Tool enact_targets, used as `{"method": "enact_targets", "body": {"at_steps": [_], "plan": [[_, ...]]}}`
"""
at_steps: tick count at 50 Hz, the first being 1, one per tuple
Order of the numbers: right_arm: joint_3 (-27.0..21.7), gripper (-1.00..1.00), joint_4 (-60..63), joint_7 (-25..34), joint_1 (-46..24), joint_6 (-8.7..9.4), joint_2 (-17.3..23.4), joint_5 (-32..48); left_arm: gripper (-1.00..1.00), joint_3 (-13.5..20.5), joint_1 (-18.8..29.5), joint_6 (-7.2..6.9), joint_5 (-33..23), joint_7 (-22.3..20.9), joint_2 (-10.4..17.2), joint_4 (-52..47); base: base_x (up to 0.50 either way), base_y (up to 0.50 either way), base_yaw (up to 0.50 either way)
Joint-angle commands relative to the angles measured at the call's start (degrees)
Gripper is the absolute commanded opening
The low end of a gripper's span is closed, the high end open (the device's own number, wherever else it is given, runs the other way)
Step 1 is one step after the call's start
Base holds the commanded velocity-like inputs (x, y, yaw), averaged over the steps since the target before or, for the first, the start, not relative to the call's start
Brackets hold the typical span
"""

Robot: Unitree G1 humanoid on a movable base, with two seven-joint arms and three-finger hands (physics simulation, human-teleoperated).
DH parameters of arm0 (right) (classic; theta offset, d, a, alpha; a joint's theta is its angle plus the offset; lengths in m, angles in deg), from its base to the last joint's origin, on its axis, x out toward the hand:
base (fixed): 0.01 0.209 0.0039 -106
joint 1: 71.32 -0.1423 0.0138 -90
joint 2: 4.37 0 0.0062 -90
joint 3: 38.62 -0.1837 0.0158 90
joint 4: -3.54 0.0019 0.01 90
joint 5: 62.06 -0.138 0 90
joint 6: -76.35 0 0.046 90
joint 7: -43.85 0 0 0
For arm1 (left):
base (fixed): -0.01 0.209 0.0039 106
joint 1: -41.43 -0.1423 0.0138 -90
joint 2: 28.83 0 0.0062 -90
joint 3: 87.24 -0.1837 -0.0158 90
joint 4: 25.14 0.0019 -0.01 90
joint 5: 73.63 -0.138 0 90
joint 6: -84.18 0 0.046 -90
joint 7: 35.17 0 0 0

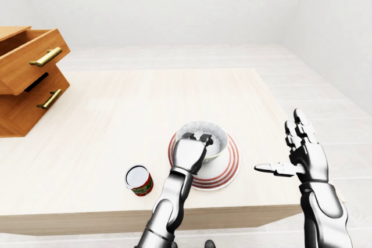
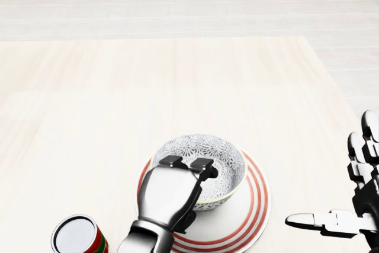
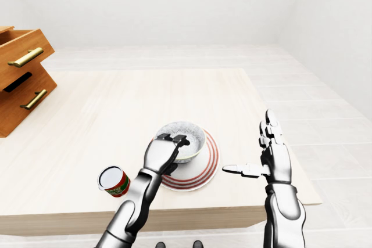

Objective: Put the bowl on the plate.

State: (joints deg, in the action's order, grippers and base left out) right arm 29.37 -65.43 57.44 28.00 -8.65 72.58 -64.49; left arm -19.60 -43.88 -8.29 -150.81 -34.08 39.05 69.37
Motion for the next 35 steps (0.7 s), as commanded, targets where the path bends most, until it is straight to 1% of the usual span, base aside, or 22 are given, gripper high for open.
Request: {"method": "enact_targets", "body": {"at_steps": [1,9,24,27,30,31,32,33,34,35], "plan": [[0.0,1.0,0.0,0.0,0.0,0.0,0.0,0.0,0.11,0.2,0.1,-0.06,-0.1,-0.1,0.1,-0.3,0.0,0.0,0.0],[0.0,1.0,-0.4,-0.1,-0.3,0.0,0.2,-0.1,0.17,0.5,0.2,-0.17,0.0,-0.6,0.2,-0.6,0.0,0.0,0.0],[0.0,1.0,0.4,-0.1,0.1,0.0,0.0,-0.1,0.22,1.0,-0.1,-0.15,0.2,-1.2,0.7,-1.9,0.0,0.0,0.0],[0.0,1.0,0.5,-0.1,0.1,0.0,-0.1,0.0,0.36,0.9,-0.5,-0.22,0.2,-1.6,0.7,-2.8,0.0,0.0,0.0],[0.0,1.0,0.7,-0.1,0.2,0.0,-0.1,0.0,0.4,0.8,-0.6,-0.25,0.3,-1.7,0.7,-3.1,0.0,0.0,0.0],[0.1,1.0,0.7,-0.1,0.2,0.0,-0.1,0.0,0.45,0.7,-0.7,-0.2,0.2,-1.6,0.7,-3.1,0.0,0.0,0.0],[0.1,1.0,0.8,-0.1,0.2,0.0,-0.1,0.0,0.46,0.8,-0.7,-0.25,0.3,-1.5,0.7,-3.1,0.0,0.0,0.0],[0.1,1.0,0.7,-0.1,0.2,0.0,-0.1,0.1,0.53,0.8,-0.7,-0.22,0.3,-1.6,0.7,-3.1,0.0,0.0,0.0],[0.1,1.0,0.7,-0.1,0.2,0.0,-0.1,0.1,0.65,0.7,-0.7,-0.22,0.2,-1.5,0.8,-3.1,0.0,0.0,0.0],[0.0,1.0,0.8,0.0,0.2,0.0,-0.1,0.1,0.66,0.8,-0.7,-0.23,0.3,-1.5,0.8,-3.1,0.0,0.0,0.0]]}}
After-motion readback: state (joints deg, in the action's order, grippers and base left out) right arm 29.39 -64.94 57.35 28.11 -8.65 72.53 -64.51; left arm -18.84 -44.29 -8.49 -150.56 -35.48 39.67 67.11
